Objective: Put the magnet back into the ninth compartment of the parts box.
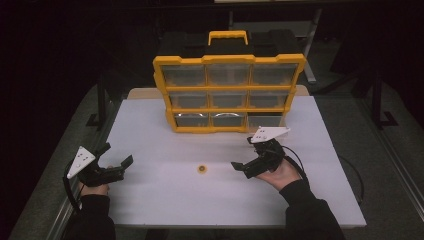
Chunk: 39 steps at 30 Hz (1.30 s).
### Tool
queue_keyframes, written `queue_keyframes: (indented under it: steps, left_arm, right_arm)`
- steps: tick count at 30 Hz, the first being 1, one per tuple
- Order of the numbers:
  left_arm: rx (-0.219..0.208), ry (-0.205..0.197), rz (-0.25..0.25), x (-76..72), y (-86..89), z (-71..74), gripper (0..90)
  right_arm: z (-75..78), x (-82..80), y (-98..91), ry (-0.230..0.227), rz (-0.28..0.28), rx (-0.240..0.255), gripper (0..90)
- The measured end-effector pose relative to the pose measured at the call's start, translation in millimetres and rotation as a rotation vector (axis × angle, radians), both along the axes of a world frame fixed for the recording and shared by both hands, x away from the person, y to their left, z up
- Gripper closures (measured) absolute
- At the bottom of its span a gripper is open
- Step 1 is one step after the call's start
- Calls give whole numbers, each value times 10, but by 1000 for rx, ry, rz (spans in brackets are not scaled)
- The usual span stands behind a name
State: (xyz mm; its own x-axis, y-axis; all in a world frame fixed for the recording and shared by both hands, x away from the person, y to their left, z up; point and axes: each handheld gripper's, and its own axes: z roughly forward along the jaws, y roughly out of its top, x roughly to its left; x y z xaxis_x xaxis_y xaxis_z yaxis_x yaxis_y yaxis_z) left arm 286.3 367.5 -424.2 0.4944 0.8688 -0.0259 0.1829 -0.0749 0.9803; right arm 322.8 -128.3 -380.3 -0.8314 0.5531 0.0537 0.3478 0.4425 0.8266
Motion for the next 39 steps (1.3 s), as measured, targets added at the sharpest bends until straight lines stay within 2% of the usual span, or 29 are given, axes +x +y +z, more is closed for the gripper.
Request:
queue_keyframes:
  steps: [15, 33, 39]
  left_arm:
    - [1, -1, 1, 1, 2, 1, 0]
    - [2, 4, -4, 8, -5, -4, 0]
    - [1, 6, -7, 8, -5, -6, 0]
  right_arm:
    - [-5, 66, 197, 25, 47, -41, 0]
    - [-10, 155, 387, 72, 86, -61, 0]
    - [-10, 185, 452, 75, 98, -72, 0]
